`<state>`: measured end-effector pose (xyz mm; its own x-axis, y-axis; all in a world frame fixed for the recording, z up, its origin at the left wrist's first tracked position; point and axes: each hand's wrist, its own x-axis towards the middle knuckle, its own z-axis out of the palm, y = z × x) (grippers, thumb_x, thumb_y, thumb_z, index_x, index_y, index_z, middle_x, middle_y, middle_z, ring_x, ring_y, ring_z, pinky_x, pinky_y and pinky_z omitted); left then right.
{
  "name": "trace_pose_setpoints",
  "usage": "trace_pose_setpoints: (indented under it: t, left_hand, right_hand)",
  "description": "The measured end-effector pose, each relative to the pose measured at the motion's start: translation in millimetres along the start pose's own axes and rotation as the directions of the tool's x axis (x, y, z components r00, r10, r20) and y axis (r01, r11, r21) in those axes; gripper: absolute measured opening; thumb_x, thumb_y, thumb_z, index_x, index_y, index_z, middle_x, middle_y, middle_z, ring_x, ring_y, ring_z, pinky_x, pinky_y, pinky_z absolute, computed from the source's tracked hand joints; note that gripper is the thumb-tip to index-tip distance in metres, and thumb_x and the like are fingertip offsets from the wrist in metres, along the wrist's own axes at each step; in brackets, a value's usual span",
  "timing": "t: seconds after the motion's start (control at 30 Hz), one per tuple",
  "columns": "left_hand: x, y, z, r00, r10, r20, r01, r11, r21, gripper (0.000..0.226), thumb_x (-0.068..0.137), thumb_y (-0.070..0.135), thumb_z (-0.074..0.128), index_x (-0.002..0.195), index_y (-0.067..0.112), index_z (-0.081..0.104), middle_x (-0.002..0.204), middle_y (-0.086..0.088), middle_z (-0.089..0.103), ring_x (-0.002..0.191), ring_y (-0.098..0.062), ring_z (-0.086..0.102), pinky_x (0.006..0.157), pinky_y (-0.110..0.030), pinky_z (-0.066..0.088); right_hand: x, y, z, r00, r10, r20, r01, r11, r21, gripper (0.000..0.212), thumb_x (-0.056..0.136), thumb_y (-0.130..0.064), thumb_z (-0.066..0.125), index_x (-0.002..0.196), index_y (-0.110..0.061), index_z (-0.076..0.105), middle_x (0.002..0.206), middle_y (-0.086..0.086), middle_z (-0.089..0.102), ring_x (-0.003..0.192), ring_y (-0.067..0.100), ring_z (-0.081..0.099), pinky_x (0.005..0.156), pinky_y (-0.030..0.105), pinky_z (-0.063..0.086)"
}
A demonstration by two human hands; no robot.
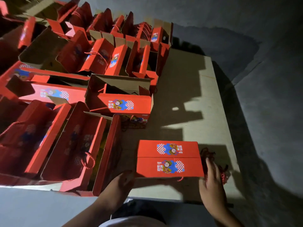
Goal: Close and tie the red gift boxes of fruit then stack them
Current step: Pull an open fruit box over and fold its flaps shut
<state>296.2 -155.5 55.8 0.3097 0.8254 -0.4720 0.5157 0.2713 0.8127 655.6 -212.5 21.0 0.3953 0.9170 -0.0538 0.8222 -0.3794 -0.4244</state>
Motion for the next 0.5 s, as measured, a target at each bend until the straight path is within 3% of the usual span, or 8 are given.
trace_pose_setpoints:
  t: [0.07,0.1,0.13,0.2,0.23,0.33,0.4,0.5]
  left_hand:
    - [-6,-2,-3,1.000,-0.008,-0.001,0.008,1.000,-0.006,0.018,0.100,0.029,0.062,0.102,0.047,0.060,0.102,0.031,0.068,0.100,0.014,0.061,0.088,-0.011,0.046]
    - [-7,-3,-4,1.000,-0.003,-0.006,0.003,1.000,-0.003,0.019,0.100,0.031,0.063,0.105,0.048,0.057,0.102,0.031,0.068,0.099,0.015,0.060,0.089,-0.012,0.047]
    - [-9,-2,-5,1.000,0.016,-0.005,-0.016,1.000,0.002,0.021,0.100,0.030,0.063,0.107,0.049,0.055,0.101,0.035,0.066,0.099,0.018,0.059,0.087,-0.010,0.047]
    - [-8,-7,-6,0.999,0.045,0.017,-0.044,0.999,-0.009,0.026,0.099,0.028,0.064,0.112,0.049,0.054,0.098,0.041,0.064,0.097,0.023,0.056,0.081,-0.003,0.043]
    - [-8,-8,-6,0.998,0.050,0.026,-0.049,0.998,-0.030,0.029,0.099,0.028,0.063,0.117,0.047,0.052,0.099,0.039,0.064,0.098,0.023,0.055,0.081,-0.002,0.042]
    - [-5,-10,-4,0.996,0.080,0.043,-0.076,0.994,-0.076,0.034,0.099,0.025,0.063,0.121,0.047,0.050,0.111,0.030,0.062,0.103,0.023,0.054,0.082,0.000,0.039]
    - [-2,-12,-2,0.996,0.079,0.034,-0.075,0.993,-0.094,0.038,0.098,0.018,0.065,0.117,0.047,0.051,0.110,0.030,0.060,0.102,0.024,0.054,0.082,0.001,0.037]
    - [1,-9,-2,0.997,0.070,0.027,-0.066,0.989,-0.132,0.042,0.097,0.015,0.066,0.113,0.050,0.051,0.105,0.029,0.062,0.108,0.006,0.061,0.083,-0.003,0.040]
  right_hand:
    - [-12,-3,4,0.961,0.271,0.052,-0.276,0.952,0.134,0.083,0.088,0.007,0.060,0.159,-0.024,0.029,0.156,0.013,0.046,0.132,0.030,0.051,0.090,0.046,0.051]
    - [-15,-7,11,0.903,0.415,0.109,-0.428,0.848,0.312,0.076,0.092,0.010,0.055,0.156,-0.024,0.033,0.149,0.016,0.053,0.131,0.035,0.054,0.095,0.047,0.048]
    - [-18,-15,18,0.817,0.534,0.217,-0.565,0.666,0.487,0.069,0.094,0.014,0.048,0.152,-0.023,0.037,0.146,0.016,0.056,0.133,0.037,0.053,0.102,0.051,0.045]
    - [-24,-36,34,0.618,0.610,0.496,-0.764,0.314,0.564,0.066,0.095,0.013,0.039,0.150,-0.022,0.041,0.146,0.004,0.057,0.136,0.030,0.050,0.108,0.053,0.038]
    - [-28,-46,39,0.588,0.574,0.570,-0.792,0.266,0.549,0.062,0.094,0.010,0.040,0.147,-0.023,0.047,0.144,-0.002,0.059,0.133,0.024,0.051,0.106,0.050,0.038]
    - [-36,-75,44,0.608,0.499,0.617,-0.791,0.316,0.523,0.033,0.095,-0.006,0.055,0.121,-0.021,0.067,0.126,-0.002,0.072,0.116,0.017,0.061,0.097,0.042,0.043]
    - [-43,-93,36,0.637,0.470,0.611,-0.769,0.335,0.545,0.026,0.089,-0.006,0.058,0.109,-0.020,0.068,0.114,0.000,0.077,0.115,0.019,0.066,0.099,0.043,0.044]
    - [-44,-103,19,0.744,0.440,0.503,-0.641,0.257,0.724,0.026,0.082,-0.002,0.061,0.105,-0.010,0.068,0.108,0.015,0.077,0.106,0.029,0.073,0.094,0.046,0.052]
